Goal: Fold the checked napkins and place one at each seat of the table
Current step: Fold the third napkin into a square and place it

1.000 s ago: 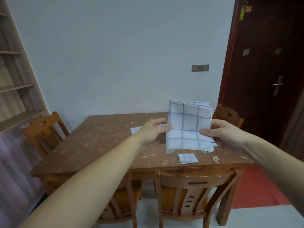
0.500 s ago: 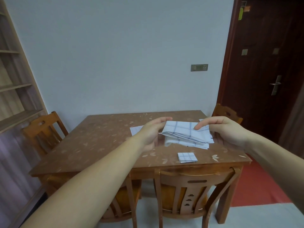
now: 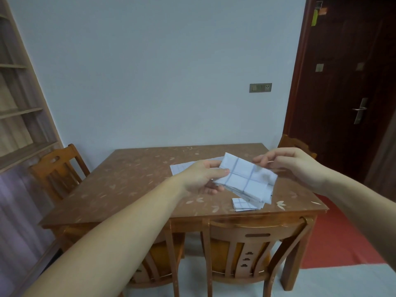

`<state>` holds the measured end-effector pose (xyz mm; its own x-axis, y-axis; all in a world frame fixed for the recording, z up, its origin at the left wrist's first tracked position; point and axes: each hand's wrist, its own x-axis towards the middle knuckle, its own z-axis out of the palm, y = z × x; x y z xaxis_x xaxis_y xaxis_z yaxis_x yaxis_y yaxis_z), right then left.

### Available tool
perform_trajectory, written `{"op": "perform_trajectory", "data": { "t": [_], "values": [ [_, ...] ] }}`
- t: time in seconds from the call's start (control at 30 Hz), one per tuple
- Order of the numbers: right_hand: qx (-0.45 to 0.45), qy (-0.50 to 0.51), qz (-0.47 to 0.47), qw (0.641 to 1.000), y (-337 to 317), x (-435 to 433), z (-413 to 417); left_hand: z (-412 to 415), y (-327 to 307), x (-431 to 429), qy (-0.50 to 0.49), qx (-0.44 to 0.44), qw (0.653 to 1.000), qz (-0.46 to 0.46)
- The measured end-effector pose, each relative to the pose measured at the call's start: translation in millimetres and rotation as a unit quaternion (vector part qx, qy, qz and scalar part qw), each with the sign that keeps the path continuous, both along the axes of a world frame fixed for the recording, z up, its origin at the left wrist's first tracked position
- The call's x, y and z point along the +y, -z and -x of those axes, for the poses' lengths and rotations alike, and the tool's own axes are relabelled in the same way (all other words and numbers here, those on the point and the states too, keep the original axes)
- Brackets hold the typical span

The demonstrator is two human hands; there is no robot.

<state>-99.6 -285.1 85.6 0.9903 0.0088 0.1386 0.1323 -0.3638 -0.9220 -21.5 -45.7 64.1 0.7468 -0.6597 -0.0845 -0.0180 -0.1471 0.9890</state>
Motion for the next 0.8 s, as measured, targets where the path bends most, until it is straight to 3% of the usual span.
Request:
{"op": "perform_trajectory", "data": {
  "t": [0.27,0.53,0.7,0.8],
  "values": [
    [0.06,-0.006,0.156,0.986,-3,30,-2,6,-6,-10,0.083,-0.043,0.994,-0.055],
    [0.003,0.055,0.173,0.983,2,32,-4,3,2,-5,0.072,-0.097,0.988,-0.094],
    [0.1,-0.021,0.161,0.982,-7,26,8,0,0,-1,0.029,-0.136,0.986,-0.092],
    [0.112,-0.026,0.169,0.979,-4,16,9,-2,1,3,0.019,-0.161,0.979,-0.123]
  ]
}}
